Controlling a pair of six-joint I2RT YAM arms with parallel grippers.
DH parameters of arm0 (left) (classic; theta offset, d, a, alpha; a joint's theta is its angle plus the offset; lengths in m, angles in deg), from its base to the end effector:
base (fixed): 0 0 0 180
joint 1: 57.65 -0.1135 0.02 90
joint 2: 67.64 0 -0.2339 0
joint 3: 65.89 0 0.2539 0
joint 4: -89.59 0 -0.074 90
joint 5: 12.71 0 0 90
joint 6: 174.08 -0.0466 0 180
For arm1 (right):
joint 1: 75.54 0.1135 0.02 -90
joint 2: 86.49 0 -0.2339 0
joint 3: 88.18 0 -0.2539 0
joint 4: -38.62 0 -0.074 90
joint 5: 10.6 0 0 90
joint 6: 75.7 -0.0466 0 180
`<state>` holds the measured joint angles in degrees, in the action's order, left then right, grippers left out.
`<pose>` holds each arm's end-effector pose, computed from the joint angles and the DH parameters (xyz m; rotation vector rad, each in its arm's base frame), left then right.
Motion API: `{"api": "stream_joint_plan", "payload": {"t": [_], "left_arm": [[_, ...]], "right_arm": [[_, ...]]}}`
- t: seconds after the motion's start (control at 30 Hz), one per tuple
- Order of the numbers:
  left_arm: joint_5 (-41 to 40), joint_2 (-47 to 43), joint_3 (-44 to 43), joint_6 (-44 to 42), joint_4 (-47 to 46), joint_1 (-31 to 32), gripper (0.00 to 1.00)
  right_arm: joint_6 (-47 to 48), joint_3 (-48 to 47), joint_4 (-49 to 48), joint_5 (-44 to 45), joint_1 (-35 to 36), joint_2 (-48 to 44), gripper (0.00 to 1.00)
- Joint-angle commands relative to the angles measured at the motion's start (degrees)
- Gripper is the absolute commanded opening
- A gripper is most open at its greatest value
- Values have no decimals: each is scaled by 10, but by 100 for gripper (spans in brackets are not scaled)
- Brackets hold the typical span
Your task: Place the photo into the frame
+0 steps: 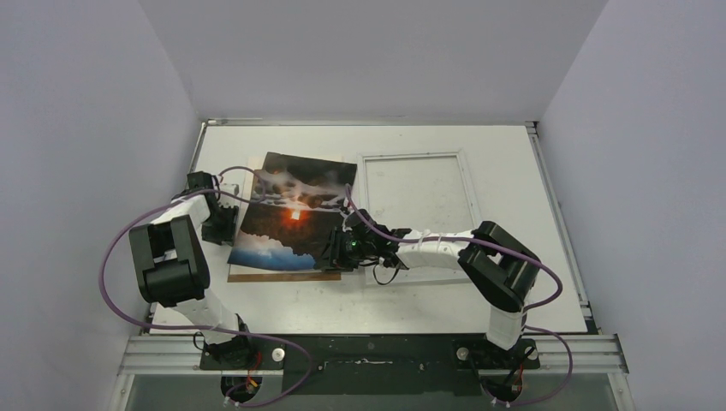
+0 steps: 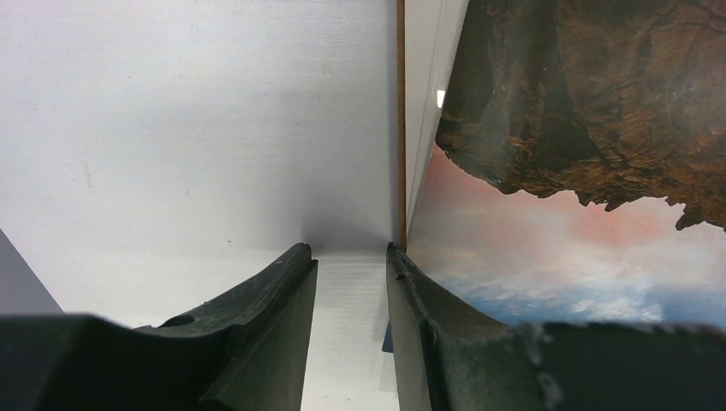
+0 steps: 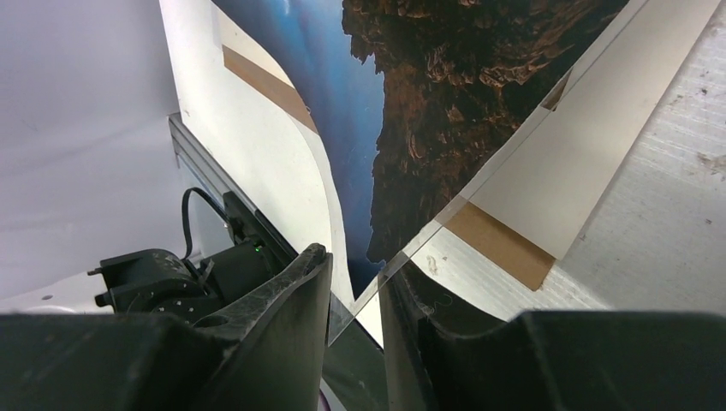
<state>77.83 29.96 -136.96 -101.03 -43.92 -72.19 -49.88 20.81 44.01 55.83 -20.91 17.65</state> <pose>0.3034 0.0782 0.1166 0.0620 2.8514 0.1026 0.2054 0.3215 0.1289 -0.0454 2.6854 1.3928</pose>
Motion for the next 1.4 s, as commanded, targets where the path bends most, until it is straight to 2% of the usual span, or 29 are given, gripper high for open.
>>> {"api": "stream_joint_plan", "payload": {"t": [0.0, 0.13, 0.33, 0.7, 0.93, 1.1, 1.37], "left_arm": [[34, 27, -3, 12, 42, -2, 34], [47, 16, -34, 9, 77, -11, 36], [83, -20, -89, 1, 138, -3, 47], [65, -30, -52, 17, 114, 86, 50], [14, -12, -32, 19, 77, 87, 49], [14, -7, -29, 24, 73, 83, 49], [22, 8, -25, 31, 71, 84, 47]], "right_arm": [[36, -31, 26, 22, 7, -35, 28], [61, -44, 63, 31, 7, -38, 24], [106, -77, 127, 40, 5, -36, 19], [145, -94, 177, 41, -12, -37, 18], [144, -69, 165, 33, -30, -51, 29], [127, -43, 134, 17, -39, -58, 47], [91, -3, 73, -5, -40, -61, 48]]}}
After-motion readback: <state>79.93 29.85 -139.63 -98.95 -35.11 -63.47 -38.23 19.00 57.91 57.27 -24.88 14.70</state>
